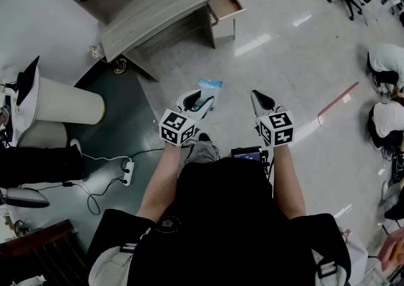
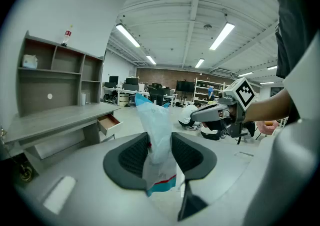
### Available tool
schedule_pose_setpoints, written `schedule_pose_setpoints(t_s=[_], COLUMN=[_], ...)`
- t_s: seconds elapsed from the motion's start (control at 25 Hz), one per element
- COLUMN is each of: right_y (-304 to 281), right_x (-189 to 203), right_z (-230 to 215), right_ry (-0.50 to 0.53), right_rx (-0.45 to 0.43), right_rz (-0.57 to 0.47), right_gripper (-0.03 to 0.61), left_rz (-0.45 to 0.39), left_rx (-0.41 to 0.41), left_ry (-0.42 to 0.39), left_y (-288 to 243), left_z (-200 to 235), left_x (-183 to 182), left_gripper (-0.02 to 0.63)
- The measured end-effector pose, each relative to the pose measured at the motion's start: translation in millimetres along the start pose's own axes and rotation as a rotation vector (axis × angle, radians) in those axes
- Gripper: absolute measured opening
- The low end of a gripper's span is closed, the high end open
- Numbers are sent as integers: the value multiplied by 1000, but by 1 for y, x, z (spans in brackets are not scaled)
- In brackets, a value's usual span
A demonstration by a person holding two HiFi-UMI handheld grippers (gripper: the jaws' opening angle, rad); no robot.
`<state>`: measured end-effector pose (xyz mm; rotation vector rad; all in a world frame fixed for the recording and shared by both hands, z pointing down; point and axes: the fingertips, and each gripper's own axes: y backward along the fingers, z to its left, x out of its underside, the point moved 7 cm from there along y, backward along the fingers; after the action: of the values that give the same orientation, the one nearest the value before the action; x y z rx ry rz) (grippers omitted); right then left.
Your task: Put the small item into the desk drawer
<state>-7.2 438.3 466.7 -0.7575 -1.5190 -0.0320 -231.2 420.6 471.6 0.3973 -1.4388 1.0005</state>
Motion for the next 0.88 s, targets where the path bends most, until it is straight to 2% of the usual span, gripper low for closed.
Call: schedule_pose_setpoints(t_s=[0.56, 0.88], right_y=[17, 25], right_x=[-1, 4], right_z=[-1, 2], right_ry=[-3, -15], right_rx=[-3, -48], right_rz=[-37, -42], right_gripper=[2, 2], left_rz=[-12, -27], left_rx=[-15, -26], left_ry=[-16, 0], left_y=[5, 12], left_z=[-10, -19], left_x=[-1, 4], left_gripper=[155, 156])
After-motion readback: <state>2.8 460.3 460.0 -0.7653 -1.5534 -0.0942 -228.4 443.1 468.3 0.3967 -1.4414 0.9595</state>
